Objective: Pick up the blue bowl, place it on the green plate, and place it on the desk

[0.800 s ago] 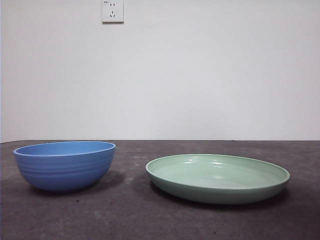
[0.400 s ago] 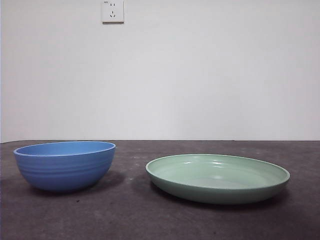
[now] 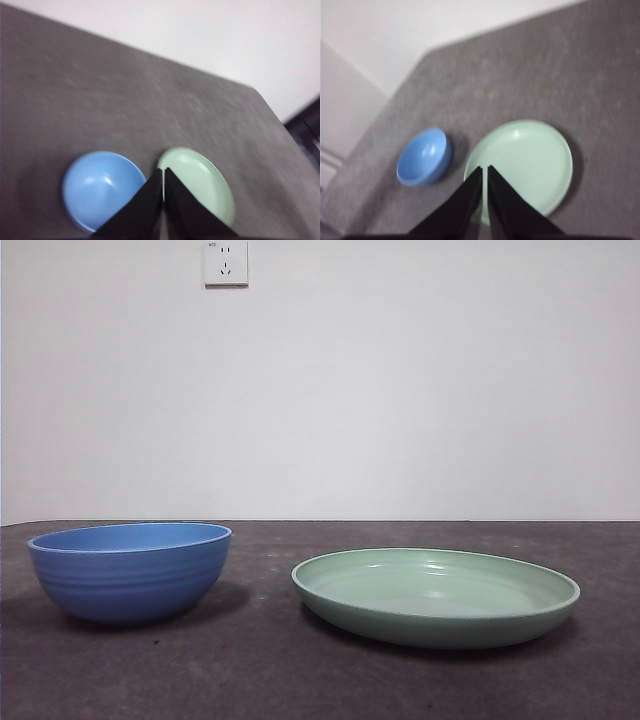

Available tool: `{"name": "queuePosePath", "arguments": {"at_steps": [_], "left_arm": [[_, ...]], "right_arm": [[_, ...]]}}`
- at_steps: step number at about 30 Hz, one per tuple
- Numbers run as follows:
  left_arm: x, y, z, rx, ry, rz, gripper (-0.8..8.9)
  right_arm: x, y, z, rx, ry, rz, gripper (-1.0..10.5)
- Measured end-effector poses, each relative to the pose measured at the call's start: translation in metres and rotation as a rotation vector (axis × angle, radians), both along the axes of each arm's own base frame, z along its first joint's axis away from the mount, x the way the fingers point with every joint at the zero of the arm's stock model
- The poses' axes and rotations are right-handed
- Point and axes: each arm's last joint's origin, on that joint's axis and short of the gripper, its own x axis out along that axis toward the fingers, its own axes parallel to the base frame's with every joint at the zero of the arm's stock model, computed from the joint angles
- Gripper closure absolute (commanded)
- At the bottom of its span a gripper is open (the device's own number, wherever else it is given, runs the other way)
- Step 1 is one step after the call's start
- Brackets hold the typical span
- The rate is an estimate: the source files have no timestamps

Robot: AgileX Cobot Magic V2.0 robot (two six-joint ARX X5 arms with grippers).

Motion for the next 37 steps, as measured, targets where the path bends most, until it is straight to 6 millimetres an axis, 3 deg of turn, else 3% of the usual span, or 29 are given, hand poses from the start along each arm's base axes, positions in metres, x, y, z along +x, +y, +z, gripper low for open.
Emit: {"name": "queuePosePath", "arguments": {"at_steps": [7,15,20,25,28,32,34,37], "left_arm": [[0.02,-0.006,0.014,0.044,0.084,-0.165,8.04],[0.041,-0.016,0.004,0.101,0.166,-0.292,8.04],[0.043,-0.018,0.0,0.122,0.193,-0.323,8.01],[0.043,-0.018,-0.001,0.138,0.198,-0.335,6.66],[0.043,-0.018,-0.001,0.143,0.194,-0.338,4.91],[0.042,-0.018,-0.001,0.146,0.195,-0.34,2.92],[0.042,-0.018,-0.002,0.148,0.199,-0.342,2.43],[0.042,-0.018,-0.002,0.149,0.198,-0.343,2.4]], "right_arm": [[0.007,0.003,0.014,-0.117,0.123,0.108,9.4],[0.018,0.013,0.01,-0.146,0.163,0.251,9.4],[0.018,0.014,0.01,-0.156,0.163,0.258,9.4],[0.018,0.014,0.01,-0.157,0.161,0.258,9.3],[0.018,0.014,0.01,-0.161,0.155,0.26,7.6],[0.019,0.014,0.011,-0.161,0.146,0.26,4.3],[0.019,0.014,0.011,-0.161,0.146,0.26,3.7],[0.019,0.014,0.011,-0.162,0.144,0.261,3.7]]}}
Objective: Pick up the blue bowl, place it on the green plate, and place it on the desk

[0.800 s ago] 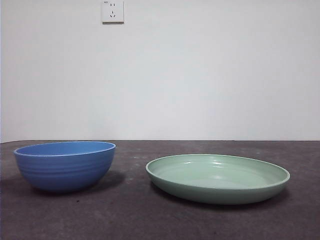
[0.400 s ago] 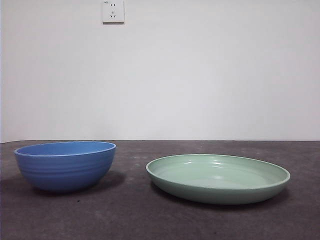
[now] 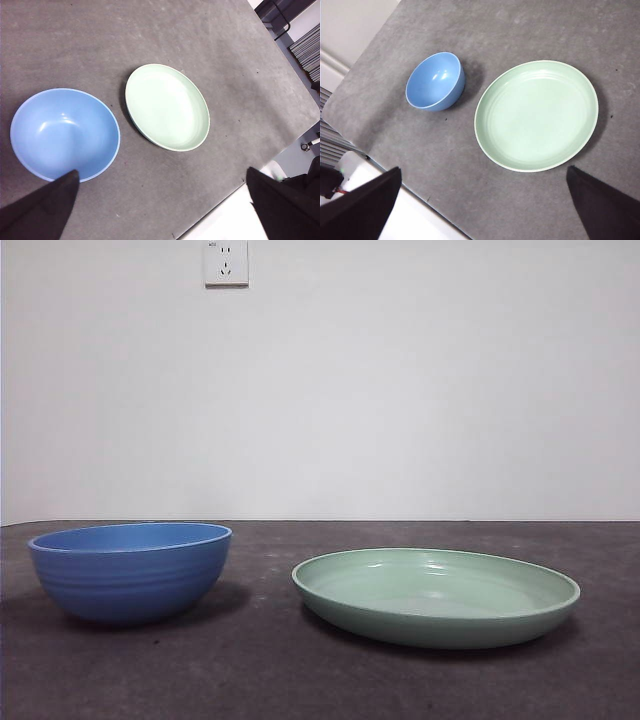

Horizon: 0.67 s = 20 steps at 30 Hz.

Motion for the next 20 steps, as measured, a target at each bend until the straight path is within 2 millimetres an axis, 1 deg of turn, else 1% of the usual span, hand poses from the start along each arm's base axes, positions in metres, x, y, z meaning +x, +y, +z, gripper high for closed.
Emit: {"name": "queuePosePath", "arguments": {"at_steps": [5,9,12,20], "left_arm": [[0.002,0.0,-0.001,0.0,0.007,0.0,2.41],[0.008,-0.001,-0.003,0.011,0.03,0.004,2.41],[0.017,-0.001,-0.008,0.039,0.058,0.022,2.42],[0.054,-0.003,-0.03,0.162,0.198,0.099,2.55]], "right_arm": [[0.0,0.0,0.0,-0.001,-0.006,-0.001,3.7],[0.0,0.0,0.0,0.0,-0.008,-0.001,3.7],[0.001,0.0,0.002,0.004,-0.021,0.001,3.7],[0.001,0.0,0.002,0.006,-0.02,0.003,3.7]]}}
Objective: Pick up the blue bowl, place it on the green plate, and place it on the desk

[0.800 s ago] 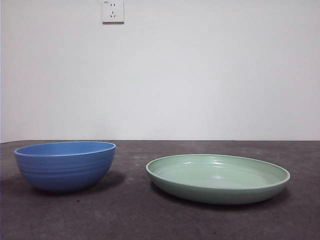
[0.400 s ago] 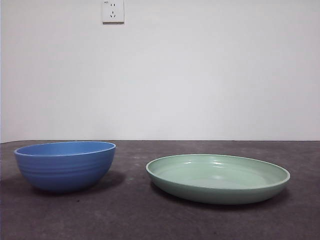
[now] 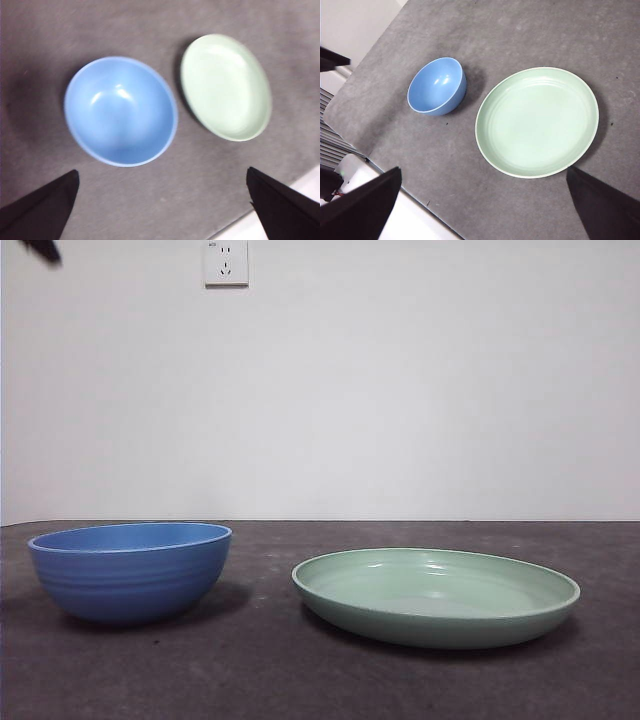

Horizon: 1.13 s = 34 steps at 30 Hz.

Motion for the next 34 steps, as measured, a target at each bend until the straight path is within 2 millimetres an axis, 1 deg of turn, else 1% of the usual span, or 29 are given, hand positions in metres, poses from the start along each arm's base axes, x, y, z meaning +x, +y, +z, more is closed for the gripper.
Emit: {"name": "queuePosePath", "arguments": {"at_steps": [5,14,18,23,26,29,34], "left_arm": [[0.025,-0.002,-0.021,0.065,0.116,0.028,2.56],[0.066,-0.008,-0.063,0.109,0.285,0.025,2.65],[0.082,-0.012,-0.081,0.148,0.317,0.041,3.25],[0.096,-0.015,-0.1,0.16,0.356,0.061,3.25],[0.103,-0.018,-0.106,0.152,0.353,0.073,3.29],[0.109,-0.019,-0.111,0.142,0.345,0.088,3.91],[0.114,-0.02,-0.122,0.142,0.383,0.103,5.04]], "right_arm": [[0.0,0.0,0.0,0.0,0.0,0.0,3.7],[0.0,0.0,0.0,0.0,0.0,0.0,3.7],[0.0,0.0,0.0,0.0,0.0,0.0,3.7],[0.0,0.0,0.0,0.0,0.0,0.0,3.7],[0.0,0.0,0.0,0.0,0.0,0.0,3.7],[0.0,0.0,0.0,0.0,0.0,0.0,3.7],[0.0,0.0,0.0,0.0,0.0,0.0,3.7]]}}
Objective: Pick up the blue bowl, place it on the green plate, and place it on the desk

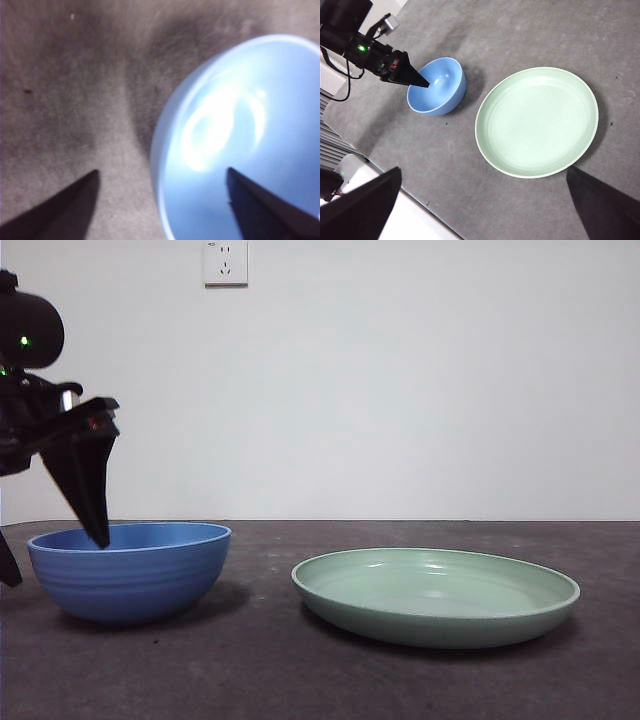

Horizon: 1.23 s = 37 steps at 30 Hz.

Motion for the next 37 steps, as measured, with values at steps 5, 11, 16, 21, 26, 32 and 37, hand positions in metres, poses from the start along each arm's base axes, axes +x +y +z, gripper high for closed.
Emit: {"name": "queuePosePath", "arguments": {"at_steps": [5,11,16,21,26,32,37], "left_arm": [[0.003,0.0,0.0,-0.004,-0.02,0.005,7.75],[0.005,-0.001,0.0,-0.01,-0.031,0.032,8.06],[0.005,-0.002,0.001,-0.014,-0.018,0.059,8.05],[0.008,-0.016,0.016,0.02,-0.019,0.065,8.04],[0.011,-0.048,0.052,0.077,-0.088,0.008,8.04],[0.014,-0.109,0.088,0.04,-0.184,-0.116,8.04],[0.018,-0.164,0.083,0.048,-0.149,-0.235,8.04]], "right_arm": [[0.0,0.0,0.0,0.0,0.0,0.0,3.7],[0.0,0.0,0.0,0.0,0.0,0.0,3.7],[0.0,0.0,0.0,0.0,0.0,0.0,3.7],[0.0,0.0,0.0,0.0,0.0,0.0,3.7],[0.0,0.0,0.0,0.0,0.0,0.0,3.7],[0.0,0.0,0.0,0.0,0.0,0.0,3.7],[0.0,0.0,0.0,0.0,0.0,0.0,3.7]]}}
